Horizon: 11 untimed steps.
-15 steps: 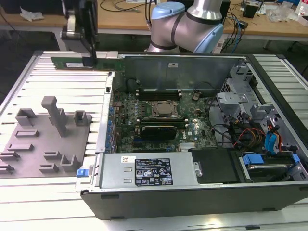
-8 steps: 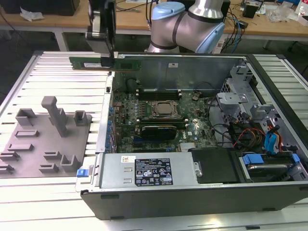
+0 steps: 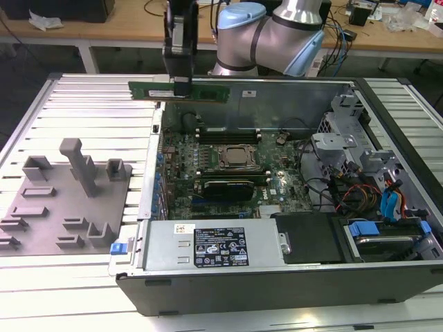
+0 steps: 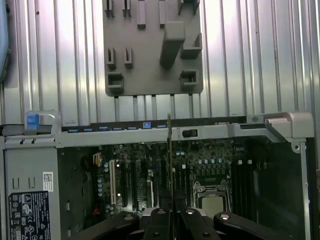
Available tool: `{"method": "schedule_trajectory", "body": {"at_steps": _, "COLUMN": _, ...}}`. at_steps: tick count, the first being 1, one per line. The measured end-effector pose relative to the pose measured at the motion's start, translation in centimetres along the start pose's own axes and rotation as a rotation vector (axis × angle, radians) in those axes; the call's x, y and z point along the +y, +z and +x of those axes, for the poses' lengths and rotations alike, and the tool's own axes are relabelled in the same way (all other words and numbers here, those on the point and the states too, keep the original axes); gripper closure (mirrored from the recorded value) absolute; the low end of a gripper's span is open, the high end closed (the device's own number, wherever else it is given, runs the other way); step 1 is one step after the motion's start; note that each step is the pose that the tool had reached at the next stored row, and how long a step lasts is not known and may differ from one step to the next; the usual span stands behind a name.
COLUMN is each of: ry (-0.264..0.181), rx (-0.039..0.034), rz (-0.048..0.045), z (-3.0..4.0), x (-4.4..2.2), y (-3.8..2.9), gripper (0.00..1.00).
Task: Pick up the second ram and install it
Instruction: 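Pick up the second ram and move it above second insertion slot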
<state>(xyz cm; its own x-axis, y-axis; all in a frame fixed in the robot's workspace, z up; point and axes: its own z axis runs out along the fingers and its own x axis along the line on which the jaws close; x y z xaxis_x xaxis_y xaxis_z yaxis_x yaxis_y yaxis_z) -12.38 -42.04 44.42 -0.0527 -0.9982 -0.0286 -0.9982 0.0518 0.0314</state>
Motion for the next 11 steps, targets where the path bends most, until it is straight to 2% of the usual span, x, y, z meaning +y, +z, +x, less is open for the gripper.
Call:
{"method": "schedule_trajectory", "body": {"at_steps": 2, "ry": 0.0, "rx": 0.0, "rz": -0.0008, "z": -0.06, "x": -0.94, "y": -0.03, "gripper": 0.87}}
{"method": "schedule_trajectory", "body": {"at_steps": 4, "ry": 0.0, "rx": 0.0, "rz": -0.0012, "z": -0.1, "x": -1.53, "y": -0.04, "gripper": 0.87}}
{"method": "schedule_trajectory", "body": {"at_steps": 11, "ry": 0.0, "rx": 0.0002, "rz": -0.0053, "z": -0.37, "x": -5.41, "y": -0.15, "gripper": 0.87}}
